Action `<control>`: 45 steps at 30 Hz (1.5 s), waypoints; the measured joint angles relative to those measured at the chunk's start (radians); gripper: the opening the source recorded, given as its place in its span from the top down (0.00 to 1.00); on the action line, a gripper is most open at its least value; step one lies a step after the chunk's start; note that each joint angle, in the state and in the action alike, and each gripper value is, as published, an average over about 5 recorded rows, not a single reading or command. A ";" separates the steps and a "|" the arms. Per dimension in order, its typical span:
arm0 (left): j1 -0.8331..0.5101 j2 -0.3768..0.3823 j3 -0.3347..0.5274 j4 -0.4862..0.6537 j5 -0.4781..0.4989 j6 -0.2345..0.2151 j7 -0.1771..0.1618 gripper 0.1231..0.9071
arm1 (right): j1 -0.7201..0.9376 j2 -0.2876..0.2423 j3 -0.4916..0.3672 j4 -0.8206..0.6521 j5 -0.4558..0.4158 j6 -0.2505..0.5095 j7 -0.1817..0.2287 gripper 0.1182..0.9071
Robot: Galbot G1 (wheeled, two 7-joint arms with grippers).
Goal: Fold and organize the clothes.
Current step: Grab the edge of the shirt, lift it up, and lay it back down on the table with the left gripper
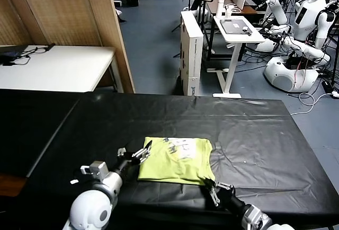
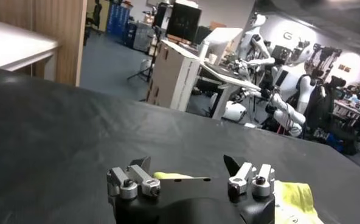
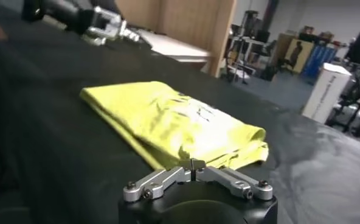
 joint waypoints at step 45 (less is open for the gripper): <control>0.075 -0.198 0.001 0.153 0.164 -0.184 0.050 0.05 | -0.057 0.144 0.166 0.091 0.245 0.039 0.094 0.00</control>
